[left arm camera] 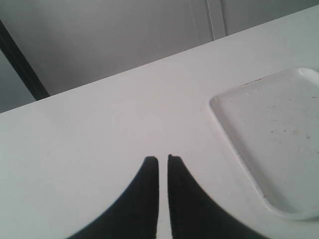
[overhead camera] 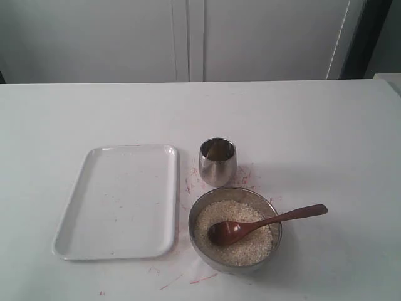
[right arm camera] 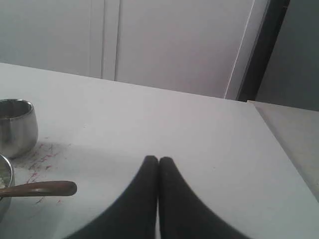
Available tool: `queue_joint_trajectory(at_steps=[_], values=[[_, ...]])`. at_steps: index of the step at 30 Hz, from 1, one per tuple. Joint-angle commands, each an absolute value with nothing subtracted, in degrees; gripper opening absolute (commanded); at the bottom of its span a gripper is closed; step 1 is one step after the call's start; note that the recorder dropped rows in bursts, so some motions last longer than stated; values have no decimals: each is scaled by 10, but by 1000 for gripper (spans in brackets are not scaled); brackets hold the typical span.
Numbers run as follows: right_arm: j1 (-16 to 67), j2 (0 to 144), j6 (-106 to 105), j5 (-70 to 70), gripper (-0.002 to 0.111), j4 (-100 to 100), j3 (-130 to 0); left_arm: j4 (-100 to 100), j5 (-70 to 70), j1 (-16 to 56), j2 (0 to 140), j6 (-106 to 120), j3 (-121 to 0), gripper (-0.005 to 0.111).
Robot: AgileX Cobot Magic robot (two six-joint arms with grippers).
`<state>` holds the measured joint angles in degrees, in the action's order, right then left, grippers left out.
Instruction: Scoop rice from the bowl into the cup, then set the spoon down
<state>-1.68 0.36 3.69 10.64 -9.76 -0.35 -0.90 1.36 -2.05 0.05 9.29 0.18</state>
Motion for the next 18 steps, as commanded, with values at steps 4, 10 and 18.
queue_joint_trajectory(at_steps=[4,10,18], values=[[-23,0,37,102,0,-99,0,-5,12,-19,0,92,0,14],[-23,0,110,42,0,-99,0,-5,12,-19,0,92,0,14],[-23,0,352,-58,0,-97,0,-5,12,-19,0,92,0,14]])
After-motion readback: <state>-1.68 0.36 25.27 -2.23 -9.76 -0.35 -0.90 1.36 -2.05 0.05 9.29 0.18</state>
